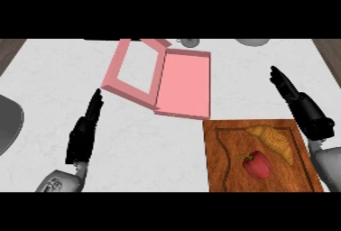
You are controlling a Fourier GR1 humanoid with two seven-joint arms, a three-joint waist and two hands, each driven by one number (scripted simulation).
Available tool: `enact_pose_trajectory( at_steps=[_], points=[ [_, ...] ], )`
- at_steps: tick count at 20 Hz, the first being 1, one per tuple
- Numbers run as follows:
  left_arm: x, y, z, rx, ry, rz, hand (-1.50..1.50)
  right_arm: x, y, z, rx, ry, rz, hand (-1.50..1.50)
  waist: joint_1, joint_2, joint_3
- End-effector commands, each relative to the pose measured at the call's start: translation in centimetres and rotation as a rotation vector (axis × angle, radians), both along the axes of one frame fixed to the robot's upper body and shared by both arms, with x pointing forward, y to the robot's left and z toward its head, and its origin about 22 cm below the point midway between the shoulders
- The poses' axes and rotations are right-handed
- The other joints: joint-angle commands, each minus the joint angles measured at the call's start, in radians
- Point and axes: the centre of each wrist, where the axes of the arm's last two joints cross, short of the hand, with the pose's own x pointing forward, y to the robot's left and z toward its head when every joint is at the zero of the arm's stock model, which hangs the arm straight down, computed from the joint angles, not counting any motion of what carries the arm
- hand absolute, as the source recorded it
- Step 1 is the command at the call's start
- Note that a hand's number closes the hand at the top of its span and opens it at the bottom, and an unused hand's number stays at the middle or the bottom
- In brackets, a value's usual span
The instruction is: Pick the bell pepper from the cutting board and place it in the cardboard box
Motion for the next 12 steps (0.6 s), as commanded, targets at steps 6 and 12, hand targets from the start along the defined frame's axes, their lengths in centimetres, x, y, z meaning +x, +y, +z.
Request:
enact_pose_trajectory(
  at_steps=[6,12],
  points=[
    [0.5,10.9,1.7,0.322,0.044,0.216,0.00,-1.6,3.7,1.1,0.035,0.103,0.726,-1.50,0.025,0.009,0.011],
    [0.4,12.3,2.4,0.291,0.090,0.197,0.00,-1.7,-1.9,1.6,-0.234,-0.140,0.842,-1.50,0.009,0.017,0.013]
  ],
)
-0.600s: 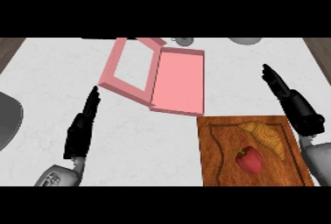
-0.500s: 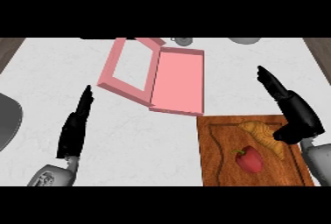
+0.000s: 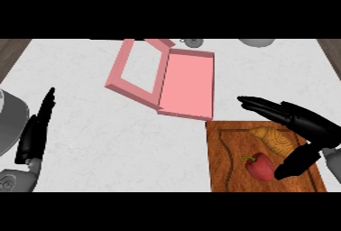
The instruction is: Pick the bell pepper from the cutting board and place it in the cardboard box
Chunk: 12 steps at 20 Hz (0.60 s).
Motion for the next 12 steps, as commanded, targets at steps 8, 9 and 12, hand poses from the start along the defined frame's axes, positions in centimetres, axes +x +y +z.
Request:
enact_pose_trajectory(
  at_steps=[8,9,12],
  points=[
    [0.3,2.4,0.5,0.031,0.038,0.009,0.00,1.7,-6.7,-1.8,0.063,-0.070,0.300,-1.50,-0.001,0.018,0.003],
    [0.5,3.0,1.5,0.027,0.019,0.022,0.00,2.3,-6.1,0.1,0.007,-0.128,0.310,-1.50,-0.004,0.013,0.002],
    [1.0,2.9,1.6,0.056,0.017,0.020,0.00,3.1,-5.6,2.8,-0.248,-0.243,0.323,-1.50,-0.006,0.013,0.001]
  ],
)
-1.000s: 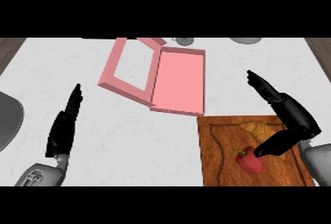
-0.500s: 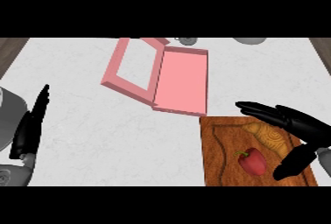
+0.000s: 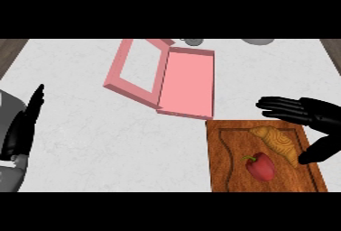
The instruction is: Pick the bell pepper from the cutting board and place it in the cardboard box
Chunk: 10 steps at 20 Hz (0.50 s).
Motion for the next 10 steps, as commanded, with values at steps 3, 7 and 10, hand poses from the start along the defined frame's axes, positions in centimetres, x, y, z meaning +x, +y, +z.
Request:
enact_pose_trajectory(
  at_steps=[3,7,10],
  points=[
    [-0.7,1.0,0.2,0.003,0.000,0.003,0.00,1.6,0.8,3.3,-0.260,-0.125,0.186,-1.50,-0.002,-0.006,-0.002],
    [-0.2,1.6,0.5,0.004,0.009,0.019,0.00,1.1,3.5,4.3,-0.435,-0.151,0.223,-1.50,-0.021,-0.010,-0.004],
    [-0.5,0.8,0.2,0.010,0.007,0.038,0.00,1.4,5.4,3.2,-0.574,-0.205,0.222,-1.50,-0.013,-0.009,-0.003]
  ],
)
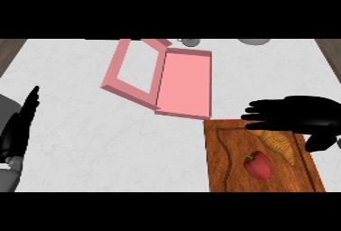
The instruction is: Pick the bell pepper from the cutting board and place it in the cardboard box
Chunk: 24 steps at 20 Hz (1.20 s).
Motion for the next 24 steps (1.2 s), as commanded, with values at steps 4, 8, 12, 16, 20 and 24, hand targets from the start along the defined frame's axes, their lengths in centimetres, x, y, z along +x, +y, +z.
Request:
enact_pose_trajectory(
  at_steps=[4,8,12,16,20,24],
  points=[
    [-0.6,-1.1,-1.1,-0.006,0.009,0.013,0.00,0.1,4.5,-1.2,-0.221,-0.003,0.044,-1.50,-0.009,0.000,0.000],
    [-1.5,0.2,-0.9,-0.017,-0.002,0.018,0.00,-1.6,6.0,-1.7,-0.283,-0.031,0.029,-1.50,-0.015,-0.002,0.000],
    [-0.6,0.5,-0.8,-0.013,0.008,0.017,0.00,-2.4,7.2,-1.8,-0.300,-0.040,0.017,-1.50,-0.018,-0.002,0.000],
    [0.4,1.7,-0.4,-0.006,-0.009,0.021,0.00,-1.5,7.2,-3.6,-0.292,-0.037,0.045,-1.50,-0.017,0.000,0.000],
    [-1.5,1.8,-1.2,0.002,0.005,0.027,0.00,-1.4,6.6,-3.6,-0.289,-0.046,0.033,-1.50,-0.015,-0.001,0.000],
    [-0.8,-0.5,-1.7,0.018,0.001,0.021,0.00,-3.4,5.7,-3.6,-0.283,0.006,0.085,-1.50,-0.020,-0.001,0.000]
  ],
)
